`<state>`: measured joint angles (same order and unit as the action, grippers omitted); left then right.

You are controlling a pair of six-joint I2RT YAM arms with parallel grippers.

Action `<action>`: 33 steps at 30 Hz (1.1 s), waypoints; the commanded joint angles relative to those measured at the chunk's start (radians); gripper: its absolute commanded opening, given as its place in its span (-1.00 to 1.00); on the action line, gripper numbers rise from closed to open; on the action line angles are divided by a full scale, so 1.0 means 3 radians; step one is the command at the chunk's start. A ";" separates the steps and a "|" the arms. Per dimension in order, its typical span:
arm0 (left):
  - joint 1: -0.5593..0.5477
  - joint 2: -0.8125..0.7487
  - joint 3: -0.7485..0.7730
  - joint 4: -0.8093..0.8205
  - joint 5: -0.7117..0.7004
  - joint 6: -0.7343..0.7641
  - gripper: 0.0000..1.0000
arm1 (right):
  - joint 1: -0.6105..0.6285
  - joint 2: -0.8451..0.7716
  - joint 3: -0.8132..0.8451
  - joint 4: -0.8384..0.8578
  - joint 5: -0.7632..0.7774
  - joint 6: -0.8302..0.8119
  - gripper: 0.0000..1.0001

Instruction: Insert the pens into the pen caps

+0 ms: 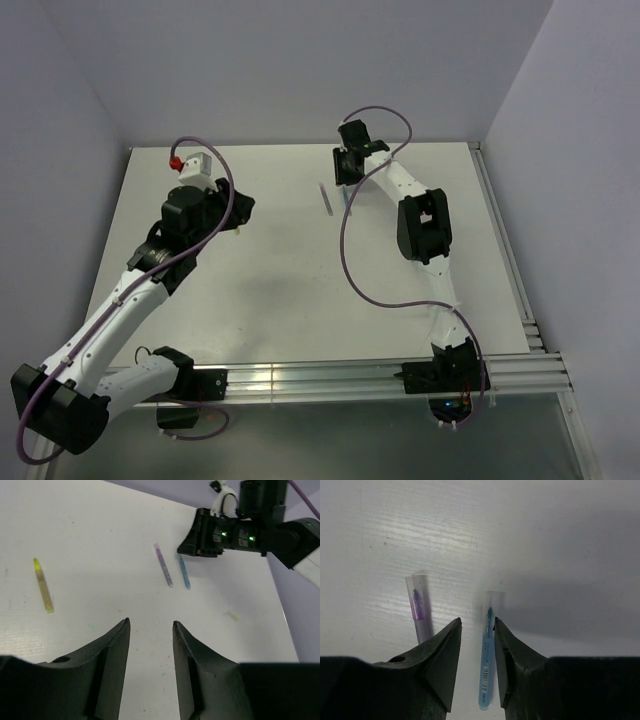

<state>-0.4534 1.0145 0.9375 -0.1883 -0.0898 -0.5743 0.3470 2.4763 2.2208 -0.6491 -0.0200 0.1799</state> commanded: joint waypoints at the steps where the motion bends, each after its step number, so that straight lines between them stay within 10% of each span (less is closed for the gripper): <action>1: 0.0028 0.0146 0.0178 -0.0022 -0.0380 -0.0187 -0.11 | -0.0016 -0.0058 -0.0024 0.0067 0.0000 -0.0047 -0.18; 16: 0.0488 0.2344 0.1368 -0.0297 -0.1336 -0.0050 -0.19 | -0.0062 -0.1605 -0.1158 0.0399 -0.0235 0.0377 -0.17; 33: 0.0795 0.3286 0.1636 -0.0094 -0.0749 0.0350 -0.22 | -0.0067 -0.2773 -0.2483 0.0880 -0.0552 0.0546 -0.16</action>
<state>-0.2108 2.0125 1.4269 -0.2893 -0.3592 -0.5018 0.3355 1.7096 1.4940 -0.4442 -0.1741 0.3321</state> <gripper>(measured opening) 0.386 0.420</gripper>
